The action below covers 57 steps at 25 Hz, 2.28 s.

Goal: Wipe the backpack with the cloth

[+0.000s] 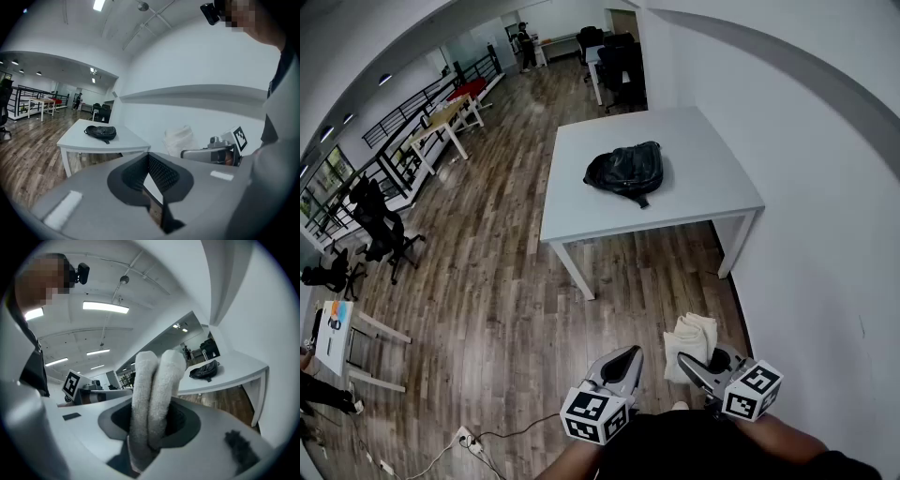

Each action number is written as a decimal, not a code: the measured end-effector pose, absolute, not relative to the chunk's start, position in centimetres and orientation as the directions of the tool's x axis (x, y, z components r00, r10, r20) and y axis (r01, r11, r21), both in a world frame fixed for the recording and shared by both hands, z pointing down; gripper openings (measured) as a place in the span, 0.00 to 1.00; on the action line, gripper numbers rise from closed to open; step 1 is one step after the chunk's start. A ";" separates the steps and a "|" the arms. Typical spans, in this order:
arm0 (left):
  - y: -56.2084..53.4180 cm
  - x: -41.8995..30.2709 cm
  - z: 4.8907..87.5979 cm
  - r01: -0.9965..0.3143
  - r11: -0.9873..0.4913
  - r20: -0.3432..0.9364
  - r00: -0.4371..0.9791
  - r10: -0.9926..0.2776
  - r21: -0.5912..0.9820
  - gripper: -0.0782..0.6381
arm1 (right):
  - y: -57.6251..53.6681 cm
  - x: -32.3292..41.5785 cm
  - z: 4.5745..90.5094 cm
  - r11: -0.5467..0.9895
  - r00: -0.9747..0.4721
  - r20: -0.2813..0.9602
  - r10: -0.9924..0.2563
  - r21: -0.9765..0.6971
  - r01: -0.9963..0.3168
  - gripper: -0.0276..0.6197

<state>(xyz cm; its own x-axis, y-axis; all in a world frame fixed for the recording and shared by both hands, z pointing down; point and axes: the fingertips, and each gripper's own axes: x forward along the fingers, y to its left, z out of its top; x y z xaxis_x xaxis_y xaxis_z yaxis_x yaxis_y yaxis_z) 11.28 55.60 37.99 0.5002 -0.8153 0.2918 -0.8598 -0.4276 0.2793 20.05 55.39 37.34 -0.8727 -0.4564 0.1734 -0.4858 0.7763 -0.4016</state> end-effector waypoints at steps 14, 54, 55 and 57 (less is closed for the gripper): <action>55.8 13.1 38.5 -0.865 -0.363 0.283 0.465 -0.839 0.347 0.12 | 54.3 23.8 38.3 0.745 -0.859 0.185 -0.478 -0.433 -0.508 0.24; 46.8 11.4 41.4 -0.874 -0.372 0.347 0.469 -0.812 0.312 0.12 | 44.6 23.4 41.1 0.709 -0.830 0.224 -0.511 -0.436 -0.555 0.24; 46.1 10.9 41.6 -0.874 -0.370 0.351 0.469 -0.810 0.314 0.12 | 43.9 22.8 41.2 0.708 -0.830 0.226 -0.509 -0.439 -0.553 0.24; 44.5 9.7 42.0 -0.875 -0.366 0.357 0.467 -0.809 0.317 0.12 | 42.4 21.6 41.3 0.708 -0.832 0.230 -0.505 -0.440 -0.552 0.24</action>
